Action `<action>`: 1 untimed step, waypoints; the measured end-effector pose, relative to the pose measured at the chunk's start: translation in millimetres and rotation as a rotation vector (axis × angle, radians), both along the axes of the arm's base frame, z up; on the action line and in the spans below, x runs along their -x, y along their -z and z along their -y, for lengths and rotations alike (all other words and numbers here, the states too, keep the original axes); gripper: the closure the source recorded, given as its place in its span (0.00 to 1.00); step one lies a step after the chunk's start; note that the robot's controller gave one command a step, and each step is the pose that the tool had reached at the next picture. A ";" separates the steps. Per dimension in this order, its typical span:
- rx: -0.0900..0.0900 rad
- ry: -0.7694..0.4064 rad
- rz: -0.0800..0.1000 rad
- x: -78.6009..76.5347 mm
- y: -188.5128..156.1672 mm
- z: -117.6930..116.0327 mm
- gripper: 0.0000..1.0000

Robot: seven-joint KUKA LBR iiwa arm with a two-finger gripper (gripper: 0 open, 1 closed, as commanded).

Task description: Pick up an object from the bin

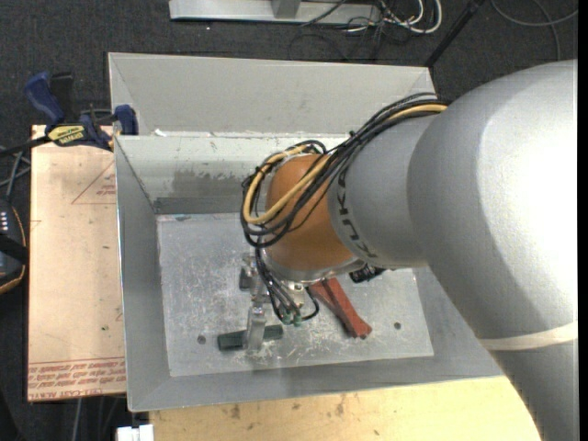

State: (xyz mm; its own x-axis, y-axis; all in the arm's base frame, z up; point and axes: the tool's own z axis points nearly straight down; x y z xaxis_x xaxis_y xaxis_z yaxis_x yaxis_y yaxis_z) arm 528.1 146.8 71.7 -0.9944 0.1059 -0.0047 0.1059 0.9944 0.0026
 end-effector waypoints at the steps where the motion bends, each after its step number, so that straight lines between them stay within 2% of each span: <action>1: 0.000 0.000 0.000 0.1 0.1 0.0 0.00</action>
Offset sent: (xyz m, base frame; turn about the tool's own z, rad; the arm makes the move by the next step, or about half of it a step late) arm -0.0354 0.0010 -0.0015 -0.4706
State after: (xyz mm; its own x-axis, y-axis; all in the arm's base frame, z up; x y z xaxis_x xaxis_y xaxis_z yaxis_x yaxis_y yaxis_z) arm 528.0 146.8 71.6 -0.9944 0.1059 -0.0044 0.1059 0.9944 0.0025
